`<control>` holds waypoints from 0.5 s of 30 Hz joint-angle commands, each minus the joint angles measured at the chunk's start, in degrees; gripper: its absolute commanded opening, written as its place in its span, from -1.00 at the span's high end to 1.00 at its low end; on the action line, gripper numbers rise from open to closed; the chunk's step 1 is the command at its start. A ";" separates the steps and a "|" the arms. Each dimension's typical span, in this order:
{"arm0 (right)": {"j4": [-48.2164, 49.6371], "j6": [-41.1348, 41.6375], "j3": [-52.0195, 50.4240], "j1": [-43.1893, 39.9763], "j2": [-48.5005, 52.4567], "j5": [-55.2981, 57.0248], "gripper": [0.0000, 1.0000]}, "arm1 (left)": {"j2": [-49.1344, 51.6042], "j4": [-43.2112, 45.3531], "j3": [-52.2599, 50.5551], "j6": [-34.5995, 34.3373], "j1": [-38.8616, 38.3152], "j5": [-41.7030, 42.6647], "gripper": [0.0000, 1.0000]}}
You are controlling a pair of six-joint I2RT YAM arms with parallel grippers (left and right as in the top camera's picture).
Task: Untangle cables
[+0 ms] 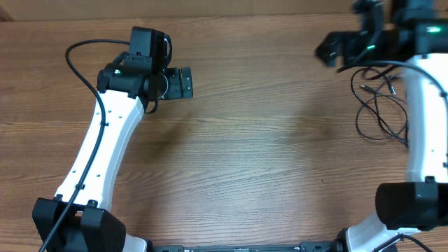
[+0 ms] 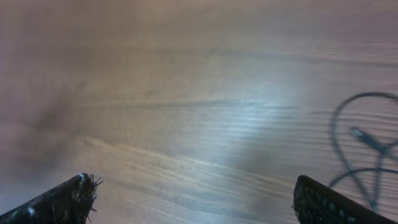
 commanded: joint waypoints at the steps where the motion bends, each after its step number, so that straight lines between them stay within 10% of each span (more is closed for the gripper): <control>1: 1.86 1.97 -6.62 2.69 -0.09 5.62 -1.00 | -0.68 -3.61 -0.22 2.86 0.48 1.27 -0.99; 15: 1.31 9.22 -19.17 2.25 -0.39 6.54 -0.99 | -4.66 -24.48 -2.08 -0.74 1.88 0.70 -0.99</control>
